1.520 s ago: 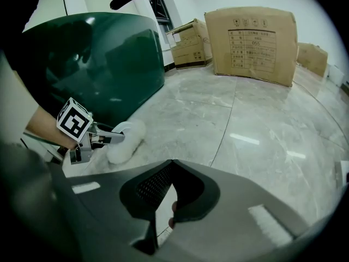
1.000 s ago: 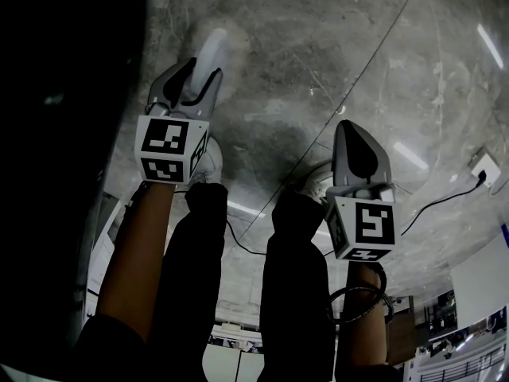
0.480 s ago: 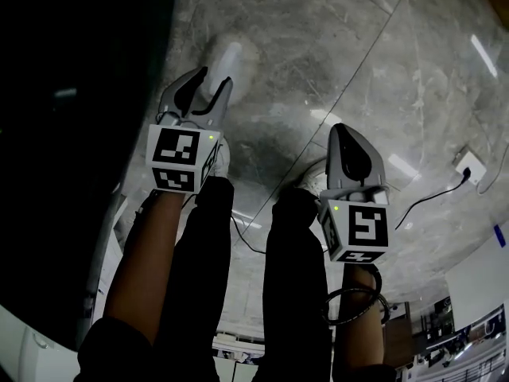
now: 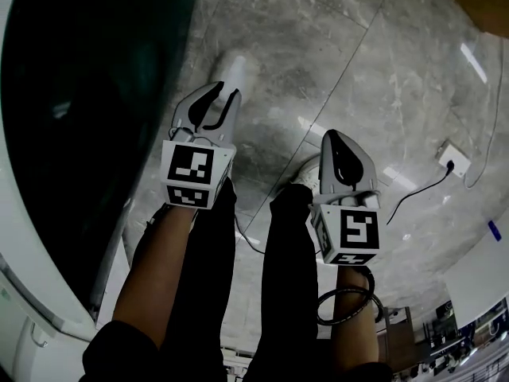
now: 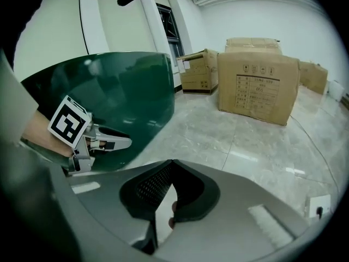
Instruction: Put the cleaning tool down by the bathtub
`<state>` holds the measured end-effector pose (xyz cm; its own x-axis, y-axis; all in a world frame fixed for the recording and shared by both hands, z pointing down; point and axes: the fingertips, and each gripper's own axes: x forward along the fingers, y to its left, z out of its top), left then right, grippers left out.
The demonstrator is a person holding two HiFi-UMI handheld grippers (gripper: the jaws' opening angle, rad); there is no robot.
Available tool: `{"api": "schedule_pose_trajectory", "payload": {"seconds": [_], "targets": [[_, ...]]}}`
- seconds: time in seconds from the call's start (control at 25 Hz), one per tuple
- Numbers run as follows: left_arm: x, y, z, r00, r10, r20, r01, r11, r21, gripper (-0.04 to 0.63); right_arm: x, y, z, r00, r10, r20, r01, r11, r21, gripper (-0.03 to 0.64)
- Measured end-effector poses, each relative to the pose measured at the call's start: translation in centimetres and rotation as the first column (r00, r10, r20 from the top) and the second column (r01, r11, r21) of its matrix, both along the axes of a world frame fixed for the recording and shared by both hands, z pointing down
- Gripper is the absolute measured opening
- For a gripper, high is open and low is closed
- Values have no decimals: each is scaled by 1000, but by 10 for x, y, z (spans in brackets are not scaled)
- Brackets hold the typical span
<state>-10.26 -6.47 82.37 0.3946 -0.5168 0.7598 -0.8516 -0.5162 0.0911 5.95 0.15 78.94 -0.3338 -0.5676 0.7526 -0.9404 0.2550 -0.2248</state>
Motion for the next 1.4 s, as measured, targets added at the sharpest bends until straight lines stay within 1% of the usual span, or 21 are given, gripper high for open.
{"api": "schedule_pose_trajectory", "payload": {"seconds": [0.32, 0.52, 0.92, 1.2, 1.4], "targets": [[11, 10, -83, 999, 22, -23, -21, 998, 63, 54, -2, 9, -67, 1000, 8, -6, -8, 999, 47, 14], [19, 8, -136, 998, 22, -64, -15, 995, 101, 37, -4, 4, -109, 999, 39, 6, -39, 996, 82, 15], [27, 11, -227, 996, 46, -81, -33, 986, 161, 2, -16, -1, -191, 998, 47, 33, -51, 988, 148, 14], [35, 10, -285, 995, 56, -84, -38, 977, 210, 2, -16, -4, -243, 997, 57, 51, -66, 980, 186, 15], [43, 7, -329, 994, 74, -85, -50, 966, 255, 2, -10, -15, -288, 995, 68, 67, -82, 968, 236, 14]]}}
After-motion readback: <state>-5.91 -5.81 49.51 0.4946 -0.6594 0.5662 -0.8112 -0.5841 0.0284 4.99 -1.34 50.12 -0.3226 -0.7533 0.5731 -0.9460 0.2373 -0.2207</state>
